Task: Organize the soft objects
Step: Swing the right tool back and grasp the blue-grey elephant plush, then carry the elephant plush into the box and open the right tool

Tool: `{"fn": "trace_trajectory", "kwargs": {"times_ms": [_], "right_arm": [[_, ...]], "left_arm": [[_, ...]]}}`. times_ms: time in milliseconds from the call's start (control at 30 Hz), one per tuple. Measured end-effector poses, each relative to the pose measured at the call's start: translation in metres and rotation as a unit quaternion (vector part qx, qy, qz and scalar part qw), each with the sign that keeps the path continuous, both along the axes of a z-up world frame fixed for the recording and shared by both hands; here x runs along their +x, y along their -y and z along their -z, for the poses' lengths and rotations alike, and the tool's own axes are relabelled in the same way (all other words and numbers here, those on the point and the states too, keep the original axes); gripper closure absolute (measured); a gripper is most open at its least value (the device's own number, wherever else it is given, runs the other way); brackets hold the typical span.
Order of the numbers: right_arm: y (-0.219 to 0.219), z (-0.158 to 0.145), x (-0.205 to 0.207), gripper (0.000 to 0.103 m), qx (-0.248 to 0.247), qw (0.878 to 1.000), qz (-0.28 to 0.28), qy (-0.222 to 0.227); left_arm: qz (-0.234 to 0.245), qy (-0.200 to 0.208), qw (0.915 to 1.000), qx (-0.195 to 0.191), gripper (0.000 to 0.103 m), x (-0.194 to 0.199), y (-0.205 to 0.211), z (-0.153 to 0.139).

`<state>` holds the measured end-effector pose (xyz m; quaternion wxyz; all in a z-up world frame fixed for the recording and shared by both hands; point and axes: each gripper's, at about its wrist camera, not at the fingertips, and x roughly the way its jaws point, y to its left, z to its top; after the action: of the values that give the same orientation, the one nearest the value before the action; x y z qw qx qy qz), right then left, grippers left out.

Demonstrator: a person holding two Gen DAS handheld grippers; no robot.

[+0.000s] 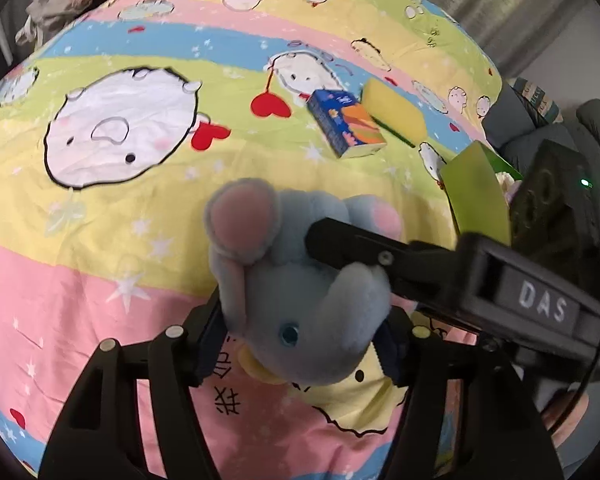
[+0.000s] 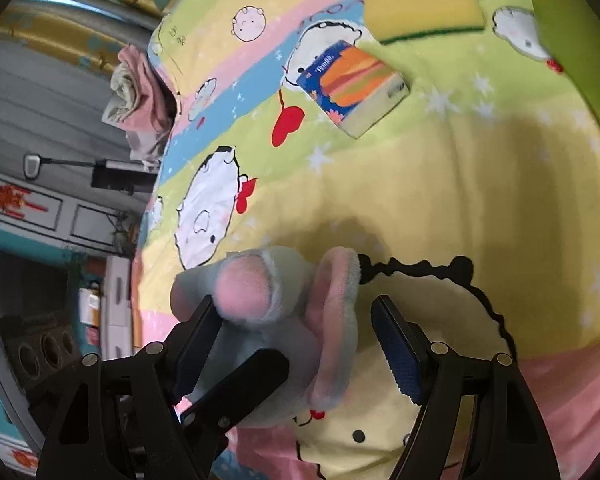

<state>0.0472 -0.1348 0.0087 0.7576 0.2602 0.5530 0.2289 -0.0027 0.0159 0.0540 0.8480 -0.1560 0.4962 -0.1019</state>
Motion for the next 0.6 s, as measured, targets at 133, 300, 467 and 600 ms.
{"fn": "trace_trajectory", "kwargs": {"times_ms": [133, 300, 467, 600], "right_arm": [[0.004, -0.003, 0.0, 0.044, 0.043, 0.999, -0.008, 0.001], [0.021, -0.05, -0.017, 0.045, 0.043, 0.995, 0.016, 0.084], [0.068, -0.103, -0.037, 0.045, 0.052, 0.982, 0.077, 0.164], [0.125, -0.138, -0.055, 0.045, 0.047, 0.962, 0.161, 0.217]], "left_arm": [[0.017, 0.011, 0.9996, -0.02, 0.046, -0.001, 0.007, -0.01], [0.05, 0.077, 0.9957, -0.016, 0.046, -0.007, 0.03, -0.052], [0.119, 0.154, 0.9808, -0.009, 0.046, -0.011, 0.079, -0.099], [0.192, 0.192, 0.9622, -0.026, 0.046, -0.001, 0.134, -0.122]]}}
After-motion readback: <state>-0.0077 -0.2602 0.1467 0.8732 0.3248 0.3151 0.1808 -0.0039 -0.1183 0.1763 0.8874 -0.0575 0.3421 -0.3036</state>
